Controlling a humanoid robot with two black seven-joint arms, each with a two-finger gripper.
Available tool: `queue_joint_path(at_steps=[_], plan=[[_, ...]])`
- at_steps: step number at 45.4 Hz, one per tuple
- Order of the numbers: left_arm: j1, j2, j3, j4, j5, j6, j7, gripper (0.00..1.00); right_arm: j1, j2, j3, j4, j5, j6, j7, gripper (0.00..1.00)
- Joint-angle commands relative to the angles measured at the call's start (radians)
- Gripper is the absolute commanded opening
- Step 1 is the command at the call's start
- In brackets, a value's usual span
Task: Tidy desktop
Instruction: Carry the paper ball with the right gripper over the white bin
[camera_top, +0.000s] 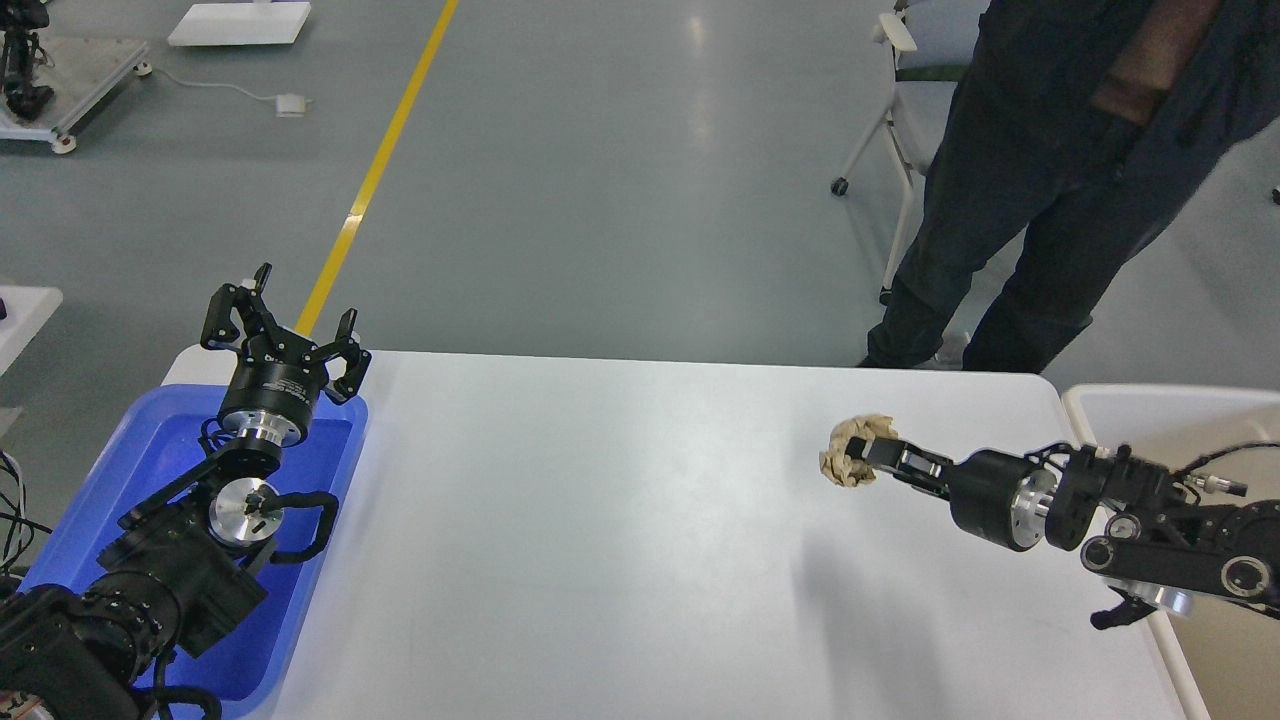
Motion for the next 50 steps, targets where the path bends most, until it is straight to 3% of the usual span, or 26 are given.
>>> queue_joint_path(at_steps=[1,10,23,32,40,46,50], plan=[[0.000,0.000,0.000,0.001,0.000,0.000,0.000,1.00,0.079,-0.141,0.099,0.103,0.163,0.137,-0.005,0.00],[0.000,0.000,0.000,-0.001,0.000,0.000,0.000,1.00,0.103,-0.162,0.097,0.019,0.243,0.136,-0.020,0.00],[0.000,0.000,0.000,-0.001,0.000,0.000,0.000,1.00,0.062,-0.150,0.096,-0.316,0.613,0.148,-0.037,0.00],[0.000,0.000,0.000,-0.001,0.000,0.000,0.000,1.00,0.047,-0.113,0.097,-0.431,0.858,0.131,-0.112,0.00],[0.000,0.002,0.000,0.001,0.000,0.000,0.000,1.00,-0.005,-0.077,0.108,-0.581,1.047,0.125,-0.212,0.00],[0.000,0.000,0.000,-0.001,0.000,0.000,0.000,1.00,-0.061,-0.037,0.157,-0.717,1.108,0.114,-0.278,0.00],[0.000,0.000,0.000,-0.001,0.000,0.000,0.000,1.00,-0.120,-0.009,0.218,-0.814,1.104,0.108,-0.298,0.00]])
